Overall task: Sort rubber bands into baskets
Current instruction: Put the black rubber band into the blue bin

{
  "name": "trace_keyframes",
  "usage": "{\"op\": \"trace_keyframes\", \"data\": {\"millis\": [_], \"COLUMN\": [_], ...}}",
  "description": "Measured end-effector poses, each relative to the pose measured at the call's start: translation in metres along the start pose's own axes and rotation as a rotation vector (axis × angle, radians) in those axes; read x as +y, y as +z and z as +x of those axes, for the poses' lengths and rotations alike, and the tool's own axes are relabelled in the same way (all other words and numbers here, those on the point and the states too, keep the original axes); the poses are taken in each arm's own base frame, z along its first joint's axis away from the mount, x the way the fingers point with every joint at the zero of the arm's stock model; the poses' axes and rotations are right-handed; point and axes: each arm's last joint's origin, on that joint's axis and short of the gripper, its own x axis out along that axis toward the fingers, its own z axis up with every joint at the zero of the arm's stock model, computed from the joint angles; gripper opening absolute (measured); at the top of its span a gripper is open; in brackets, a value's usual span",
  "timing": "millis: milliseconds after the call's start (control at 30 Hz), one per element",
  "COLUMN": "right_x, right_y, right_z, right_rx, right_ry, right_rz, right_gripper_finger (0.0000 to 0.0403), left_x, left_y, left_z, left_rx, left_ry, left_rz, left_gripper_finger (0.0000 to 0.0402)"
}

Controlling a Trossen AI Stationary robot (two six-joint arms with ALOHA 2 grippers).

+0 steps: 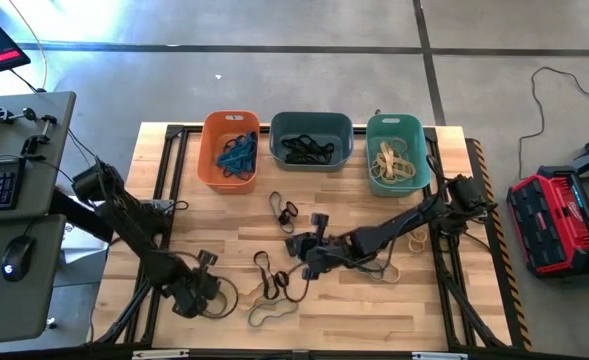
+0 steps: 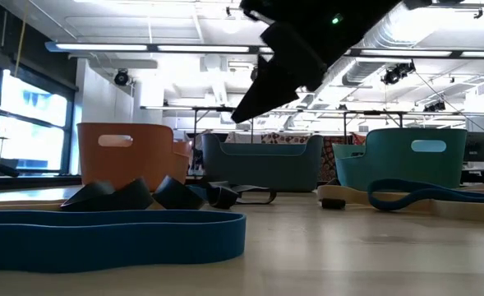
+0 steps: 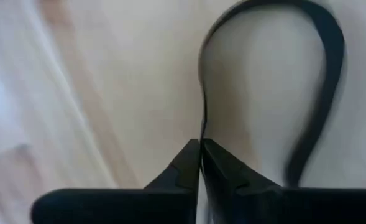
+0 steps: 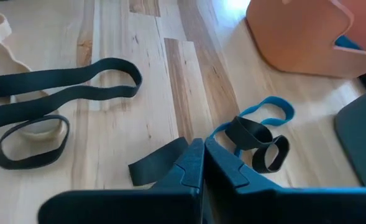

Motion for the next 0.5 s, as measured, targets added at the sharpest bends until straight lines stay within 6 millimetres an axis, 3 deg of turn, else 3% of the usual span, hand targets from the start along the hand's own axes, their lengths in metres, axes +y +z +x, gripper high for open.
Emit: {"op": "trace_keyframes", "data": {"millis": [500], "right_x": [0.02], "right_y": [-0.011], "right_z": [-0.015], "right_rx": [0.049], "right_ry": [-0.008], "right_rz": [-0.03], "right_gripper_finger": [0.0], "left_x": [0.101], "left_y": [0.031], "left_z": [-0.029], "left_rx": [-0.158], "left_ry": [0.079], "left_rz": [-0.214], "left_gripper_finger": [0.0001]}}
